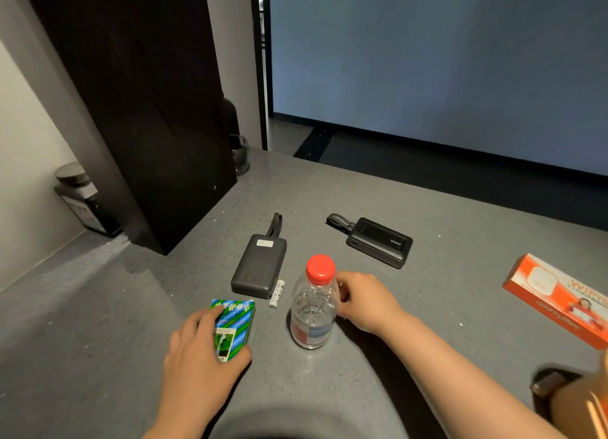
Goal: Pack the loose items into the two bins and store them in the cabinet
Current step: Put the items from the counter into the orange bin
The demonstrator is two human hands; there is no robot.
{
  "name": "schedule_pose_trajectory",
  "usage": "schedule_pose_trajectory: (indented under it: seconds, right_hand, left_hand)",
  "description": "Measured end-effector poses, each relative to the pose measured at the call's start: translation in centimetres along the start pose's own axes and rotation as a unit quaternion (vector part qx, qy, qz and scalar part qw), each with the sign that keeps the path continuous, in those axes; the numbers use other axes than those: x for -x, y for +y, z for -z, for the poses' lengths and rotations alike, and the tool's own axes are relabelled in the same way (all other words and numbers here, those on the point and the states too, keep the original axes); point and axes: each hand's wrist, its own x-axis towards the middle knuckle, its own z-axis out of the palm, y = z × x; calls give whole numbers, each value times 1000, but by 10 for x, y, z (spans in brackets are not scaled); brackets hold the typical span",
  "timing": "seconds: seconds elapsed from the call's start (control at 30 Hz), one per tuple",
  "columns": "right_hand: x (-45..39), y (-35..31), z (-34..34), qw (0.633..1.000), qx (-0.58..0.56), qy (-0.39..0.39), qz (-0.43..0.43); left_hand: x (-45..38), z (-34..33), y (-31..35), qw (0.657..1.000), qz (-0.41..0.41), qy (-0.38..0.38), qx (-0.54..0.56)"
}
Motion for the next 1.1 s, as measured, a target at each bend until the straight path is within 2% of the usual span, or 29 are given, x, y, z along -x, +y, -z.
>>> schedule_pose_trajectory:
  seconds: [0.23, 0.4, 0.6, 0.77, 1.1]
  right_hand:
    - [46, 14, -7, 996, -26, 23, -87]
    - [93, 14, 6, 991, -62, 73, -90]
    - [165, 12, 51, 979, -90, 168, -73]
    - [233, 33, 85, 965, -106, 228, -73]
    - [346, 123, 138, 916, -131, 323, -199]
  left_hand:
    - [45, -3, 13, 996, -61, -71, 14]
    - [78, -3, 34, 988, -107, -109, 32]
    - [107, -12, 96, 959, -229, -135, 94]
    - [129, -26, 157, 934, -304, -123, 146]
    - [170, -45, 262, 887, -386, -163, 195]
